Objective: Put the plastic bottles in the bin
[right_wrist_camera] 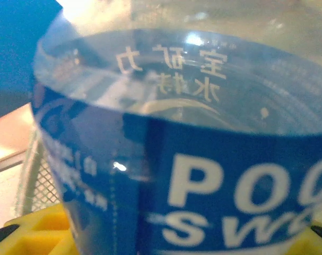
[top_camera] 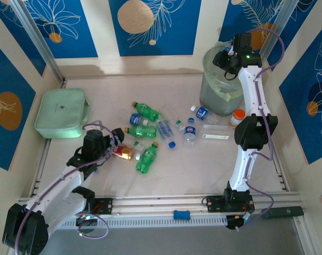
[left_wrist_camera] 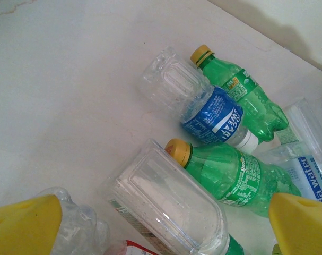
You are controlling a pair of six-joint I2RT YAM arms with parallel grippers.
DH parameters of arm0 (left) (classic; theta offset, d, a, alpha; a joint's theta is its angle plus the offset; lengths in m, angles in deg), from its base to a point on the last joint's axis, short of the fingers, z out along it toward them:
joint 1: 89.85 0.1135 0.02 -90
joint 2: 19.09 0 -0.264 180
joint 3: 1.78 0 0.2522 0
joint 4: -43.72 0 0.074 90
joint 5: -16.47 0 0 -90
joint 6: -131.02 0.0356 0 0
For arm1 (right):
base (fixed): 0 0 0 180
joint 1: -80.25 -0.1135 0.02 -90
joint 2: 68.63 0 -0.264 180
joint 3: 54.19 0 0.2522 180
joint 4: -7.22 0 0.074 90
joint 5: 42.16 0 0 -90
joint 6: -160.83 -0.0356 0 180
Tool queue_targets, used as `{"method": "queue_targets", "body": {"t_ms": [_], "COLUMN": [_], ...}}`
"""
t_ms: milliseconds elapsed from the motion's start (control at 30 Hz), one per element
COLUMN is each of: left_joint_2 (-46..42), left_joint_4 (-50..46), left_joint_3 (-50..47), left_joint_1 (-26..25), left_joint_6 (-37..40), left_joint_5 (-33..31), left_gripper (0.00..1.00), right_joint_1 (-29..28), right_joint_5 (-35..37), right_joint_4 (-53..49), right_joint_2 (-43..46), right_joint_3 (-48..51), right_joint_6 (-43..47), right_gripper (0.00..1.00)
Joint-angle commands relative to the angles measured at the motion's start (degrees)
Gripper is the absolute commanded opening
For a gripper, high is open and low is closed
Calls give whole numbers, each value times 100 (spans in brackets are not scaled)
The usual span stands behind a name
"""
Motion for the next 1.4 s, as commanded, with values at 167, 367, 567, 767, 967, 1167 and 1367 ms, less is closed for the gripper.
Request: {"method": "queue_targets", "body": {"t_ms": [167, 367, 567, 767, 967, 1167, 1367], "left_joint_2": [-94, -205, -329, -428, -460, -405, -365], "left_joint_4": [-31, -138, -518, -1296, -2200, -3287, -4002], "left_joint_3": [11, 50, 340, 793, 1186, 1532, 1650], "left_joint_1": [67, 82, 184, 351, 507, 598, 677], "left_joint_6": [-105, -93, 99, 386, 449, 640, 853], "left_joint_5": [132, 119, 133, 212, 417, 534, 168], "left_gripper": [99, 99, 99, 99, 99, 99, 99], "right_joint_1": [124, 144, 24, -498, -1295, -2082, -2583], "right_joint_5": [-615, -494, -316, -164, -173, -160, -95], "right_joint_4": [12, -188, -128, 500, 1615, 2299, 2824], "right_joint_2": [-29, 56, 598, 1663, 2915, 3769, 4361], "right_joint_3": [-42, -430, -294, 916, 2782, 4435, 5912], "right_joint_6": [-378, -317, -99, 219, 331, 159, -401], "right_gripper": [64, 82, 89, 94, 99, 99, 99]}}
